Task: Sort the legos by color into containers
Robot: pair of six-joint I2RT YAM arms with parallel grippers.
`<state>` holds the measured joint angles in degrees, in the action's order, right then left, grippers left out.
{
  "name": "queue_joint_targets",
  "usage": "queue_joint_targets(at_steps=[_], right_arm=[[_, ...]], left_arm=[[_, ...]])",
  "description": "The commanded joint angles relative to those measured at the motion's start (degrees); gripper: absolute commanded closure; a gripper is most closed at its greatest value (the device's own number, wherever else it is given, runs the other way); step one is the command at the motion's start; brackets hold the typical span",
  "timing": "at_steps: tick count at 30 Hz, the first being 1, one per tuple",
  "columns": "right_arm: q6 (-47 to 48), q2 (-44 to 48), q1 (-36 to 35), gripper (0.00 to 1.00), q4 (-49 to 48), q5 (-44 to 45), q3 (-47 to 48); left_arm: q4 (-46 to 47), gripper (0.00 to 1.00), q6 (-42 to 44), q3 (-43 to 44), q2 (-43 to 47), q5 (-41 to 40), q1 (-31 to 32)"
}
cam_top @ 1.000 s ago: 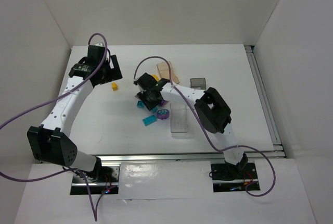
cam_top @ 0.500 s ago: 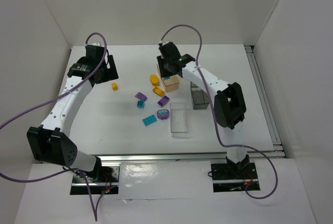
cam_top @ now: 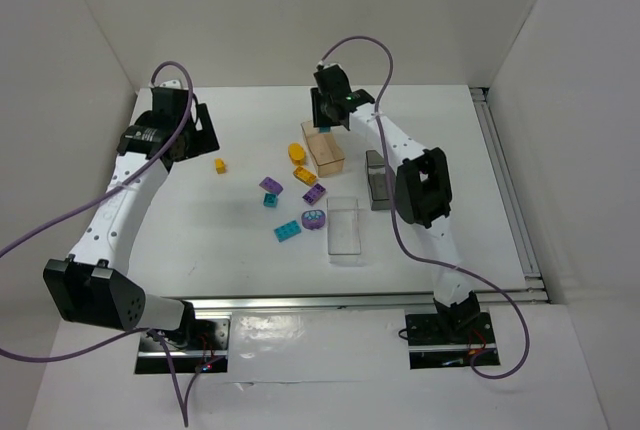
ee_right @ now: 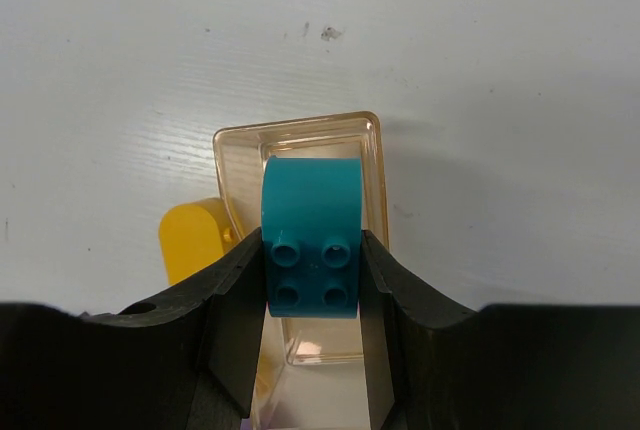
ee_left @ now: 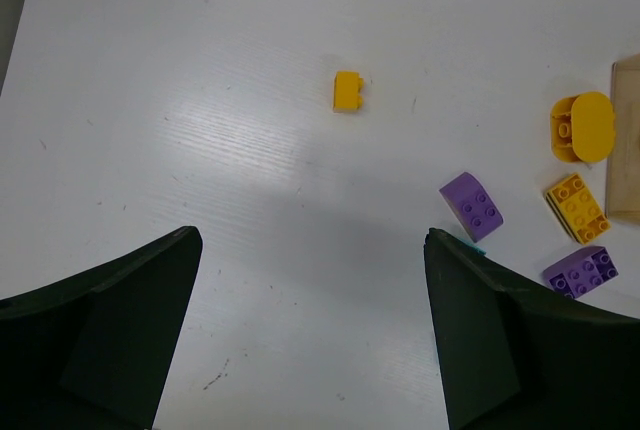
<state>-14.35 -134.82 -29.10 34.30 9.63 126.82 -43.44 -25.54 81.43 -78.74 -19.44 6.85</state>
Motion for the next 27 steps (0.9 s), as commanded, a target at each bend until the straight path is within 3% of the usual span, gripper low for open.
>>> queue_joint_targets(at_steps=[1, 4, 5, 6, 8, 10, 13, 16, 21, 27], right_arm=[[-0.77, 1.58, -0.25, 0.61, -2.22, -0.58, 0.19], [-0.77, 1.06, -0.87, 0.52, -2.22, -1.1, 0.18], [-0.77, 1.06, -0.87, 0.36, -1.62, -1.1, 0.7], [-0.77, 0.53, -0.87, 0.27, -1.61, -1.1, 0.7], [-0.77, 0.53, -1.4, 0.17, 0.14, 0.03, 2.11], [-0.77, 1.75, -1.4, 0.19, 0.76, 0.04, 2.73], [0.63, 8.42, -3.76, 0.32, -1.77, 0.57, -3.84], [1.17, 16.24, -8.24, 0.33, -4.67, -0.65, -14.3], [-1.2, 20.3, -17.63, 0.16, -5.91, -4.52, -26.69], [-8.41, 15.93, -23.1, 0.07, -9.96, -2.79, -27.79]], left_arm=[[-0.33, 0.0, 0.23, 1.1, 1.92, -0.33, -0.52], [-0.33, 0.0, -0.29, 1.1, 1.92, 0.28, -0.52], [-0.94, 0.0, -0.3, 1.1, 1.92, 0.28, -0.52], [-0.94, 0.0, -0.3, 1.1, 1.92, 0.28, -0.52], [-0.94, 0.0, -0.3, 1.1, 1.92, 0.28, -0.52], [-0.94, 0.0, -0.3, 1.63, 1.4, 0.28, -0.52], [-1.47, 0.0, -0.82, 2.68, 1.4, -0.33, -0.52], [-1.47, 0.0, -1.52, 3.3, 1.4, -1.56, -0.52], [-2.09, 0.0, -5.74, 3.3, 1.4, -3.32, -1.05], [-2.09, 0.0, -7.42, 3.3, 1.4, -3.32, -1.05]])
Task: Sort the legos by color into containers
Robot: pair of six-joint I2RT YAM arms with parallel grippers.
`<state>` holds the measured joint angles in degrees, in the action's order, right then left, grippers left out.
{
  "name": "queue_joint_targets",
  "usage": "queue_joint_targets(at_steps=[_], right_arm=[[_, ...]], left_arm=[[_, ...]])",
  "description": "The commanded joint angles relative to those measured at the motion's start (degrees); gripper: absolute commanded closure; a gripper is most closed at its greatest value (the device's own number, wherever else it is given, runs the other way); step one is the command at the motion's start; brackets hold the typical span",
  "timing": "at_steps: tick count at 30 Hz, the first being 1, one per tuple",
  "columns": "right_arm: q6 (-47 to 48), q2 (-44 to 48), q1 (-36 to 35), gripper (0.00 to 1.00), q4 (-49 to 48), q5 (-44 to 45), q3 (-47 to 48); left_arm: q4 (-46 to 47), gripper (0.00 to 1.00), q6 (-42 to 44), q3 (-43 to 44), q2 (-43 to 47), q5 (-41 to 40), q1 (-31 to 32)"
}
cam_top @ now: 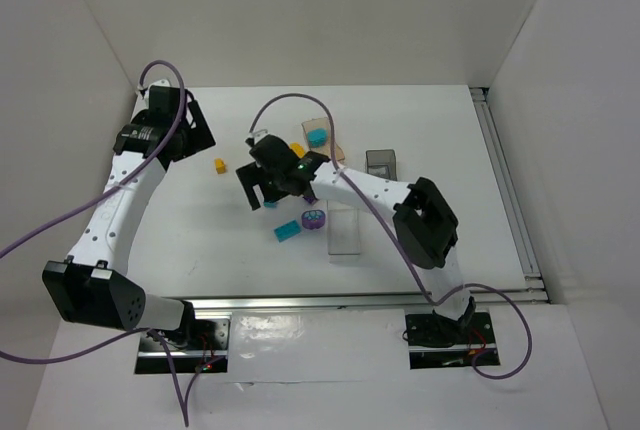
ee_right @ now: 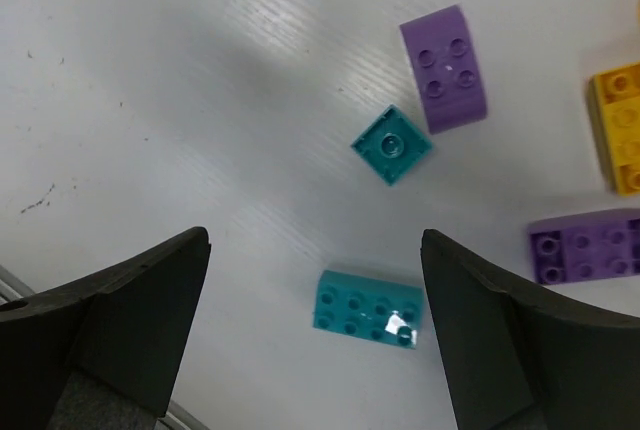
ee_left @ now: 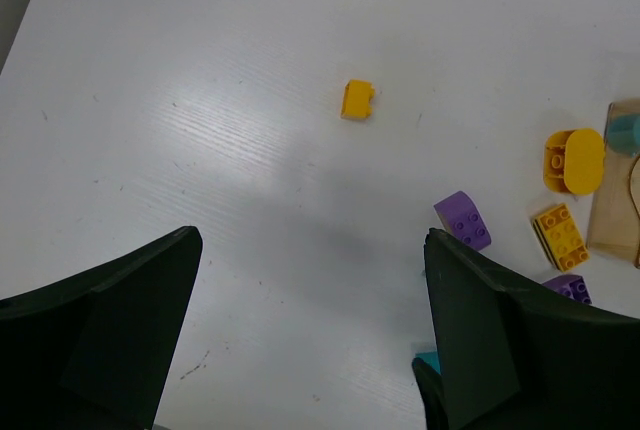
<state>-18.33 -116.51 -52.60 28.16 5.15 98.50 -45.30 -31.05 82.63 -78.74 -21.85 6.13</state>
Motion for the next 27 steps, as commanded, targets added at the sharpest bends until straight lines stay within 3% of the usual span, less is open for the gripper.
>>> queue_joint_targets(at_steps=[1, 5, 9, 14, 24, 27], right_arm=[[-7.05, -3.45, -0.3, 0.07, -2.95, 2.75, 1.6], [-13.39, -7.15, -1.54, 0.14, -1.36, 8.37, 3.63], [-16.39, -10.14, -2.07, 0.15, -0.3, 14.35, 6.17], [-17.0, -13.39, -2.07, 0.21, -0.56, 14.89, 8.46], [-15.87, -16.3, -2.07, 0.61, 0.05, 14.89, 12.51], [-14.29, -10.07, -2.07, 0.64, -4.33, 12.61, 5.85]], left_arm=[[-0.23, 0.0, -1.91, 2.1, 1.4, -0.4, -0.33], [-0.23, 0.0, -1.39, 2.1, 1.4, -0.39, -0.86], [-0.23, 0.0, -1.38, 1.57, 1.4, -0.39, -0.86], [-0.23, 0.0, -0.77, 1.04, 1.4, -0.39, -0.86], [-0.23, 0.0, 0.45, 1.82, 1.4, 1.62, -1.38], [-0.84, 0.0, 1.25, 3.15, 1.4, 4.7, -1.38]])
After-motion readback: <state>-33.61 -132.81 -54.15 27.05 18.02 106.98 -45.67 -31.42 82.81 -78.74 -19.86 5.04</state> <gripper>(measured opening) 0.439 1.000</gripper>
